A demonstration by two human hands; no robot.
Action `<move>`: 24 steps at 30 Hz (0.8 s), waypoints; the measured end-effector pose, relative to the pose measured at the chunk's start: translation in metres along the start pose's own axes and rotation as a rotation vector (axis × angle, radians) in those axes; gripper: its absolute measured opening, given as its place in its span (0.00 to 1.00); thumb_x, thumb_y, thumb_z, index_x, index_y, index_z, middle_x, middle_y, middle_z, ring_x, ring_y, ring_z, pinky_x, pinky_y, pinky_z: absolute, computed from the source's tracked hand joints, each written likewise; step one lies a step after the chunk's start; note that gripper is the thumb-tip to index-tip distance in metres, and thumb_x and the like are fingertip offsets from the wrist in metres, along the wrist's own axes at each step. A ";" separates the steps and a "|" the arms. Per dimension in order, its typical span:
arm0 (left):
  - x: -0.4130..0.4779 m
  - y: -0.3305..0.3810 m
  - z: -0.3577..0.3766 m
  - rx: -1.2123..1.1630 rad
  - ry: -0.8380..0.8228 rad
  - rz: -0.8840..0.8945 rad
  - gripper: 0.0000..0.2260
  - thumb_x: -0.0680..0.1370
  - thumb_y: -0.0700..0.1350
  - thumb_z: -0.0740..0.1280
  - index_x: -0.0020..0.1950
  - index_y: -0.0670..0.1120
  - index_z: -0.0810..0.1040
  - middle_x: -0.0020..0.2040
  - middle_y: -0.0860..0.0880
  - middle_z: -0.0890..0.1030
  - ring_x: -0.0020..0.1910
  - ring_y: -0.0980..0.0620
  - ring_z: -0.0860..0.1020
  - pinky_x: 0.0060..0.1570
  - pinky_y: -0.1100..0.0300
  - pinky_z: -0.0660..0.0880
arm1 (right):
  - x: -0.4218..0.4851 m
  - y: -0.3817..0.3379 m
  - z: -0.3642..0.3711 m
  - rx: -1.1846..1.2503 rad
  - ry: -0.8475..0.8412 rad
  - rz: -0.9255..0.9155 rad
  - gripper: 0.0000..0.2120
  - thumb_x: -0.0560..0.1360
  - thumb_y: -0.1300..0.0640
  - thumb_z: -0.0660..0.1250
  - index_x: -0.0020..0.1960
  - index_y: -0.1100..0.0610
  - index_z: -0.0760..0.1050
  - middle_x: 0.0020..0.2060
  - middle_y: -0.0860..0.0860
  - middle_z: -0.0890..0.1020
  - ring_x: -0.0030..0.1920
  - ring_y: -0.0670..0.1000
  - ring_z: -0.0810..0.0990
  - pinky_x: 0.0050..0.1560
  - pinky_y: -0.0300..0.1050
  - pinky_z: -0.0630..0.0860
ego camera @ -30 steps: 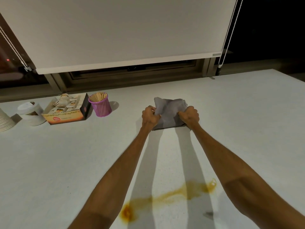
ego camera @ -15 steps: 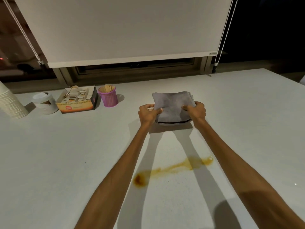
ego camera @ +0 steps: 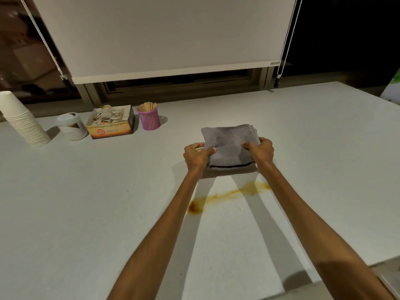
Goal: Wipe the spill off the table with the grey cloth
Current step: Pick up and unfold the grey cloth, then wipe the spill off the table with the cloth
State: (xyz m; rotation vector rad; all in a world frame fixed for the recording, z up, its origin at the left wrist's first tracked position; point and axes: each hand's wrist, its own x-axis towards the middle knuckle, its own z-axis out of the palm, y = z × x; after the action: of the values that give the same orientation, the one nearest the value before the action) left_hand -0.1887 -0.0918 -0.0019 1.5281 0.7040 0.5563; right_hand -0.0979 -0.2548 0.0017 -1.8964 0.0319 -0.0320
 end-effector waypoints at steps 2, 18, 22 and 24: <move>-0.010 0.000 0.000 0.004 0.001 0.001 0.21 0.63 0.42 0.81 0.53 0.37 0.82 0.49 0.39 0.85 0.44 0.44 0.84 0.46 0.50 0.84 | -0.005 0.001 -0.009 0.022 -0.002 -0.012 0.18 0.68 0.56 0.75 0.56 0.60 0.79 0.46 0.56 0.83 0.48 0.58 0.82 0.45 0.51 0.81; -0.099 -0.005 0.025 0.297 0.108 -0.023 0.19 0.60 0.56 0.80 0.45 0.48 0.85 0.46 0.49 0.87 0.40 0.51 0.81 0.38 0.62 0.75 | -0.034 0.044 -0.084 0.034 -0.071 -0.012 0.21 0.67 0.56 0.76 0.58 0.62 0.80 0.49 0.56 0.83 0.50 0.57 0.82 0.48 0.49 0.81; -0.103 -0.010 0.032 0.416 0.108 -0.003 0.17 0.62 0.55 0.79 0.45 0.47 0.85 0.47 0.48 0.87 0.47 0.45 0.83 0.53 0.51 0.78 | -0.034 0.052 -0.095 -0.105 -0.115 -0.035 0.18 0.67 0.55 0.76 0.53 0.62 0.79 0.48 0.58 0.84 0.44 0.55 0.81 0.43 0.47 0.79; -0.104 -0.014 0.034 0.538 0.093 0.030 0.16 0.64 0.56 0.77 0.45 0.46 0.85 0.47 0.47 0.86 0.50 0.44 0.81 0.58 0.48 0.73 | -0.035 0.054 -0.097 -0.284 -0.176 -0.096 0.19 0.68 0.54 0.76 0.54 0.63 0.78 0.49 0.60 0.83 0.44 0.57 0.81 0.43 0.49 0.80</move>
State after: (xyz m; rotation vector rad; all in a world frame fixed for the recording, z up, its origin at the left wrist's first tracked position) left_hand -0.2377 -0.1897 -0.0123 2.0225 0.9547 0.4839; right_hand -0.1369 -0.3625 -0.0183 -2.1765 -0.1838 0.0779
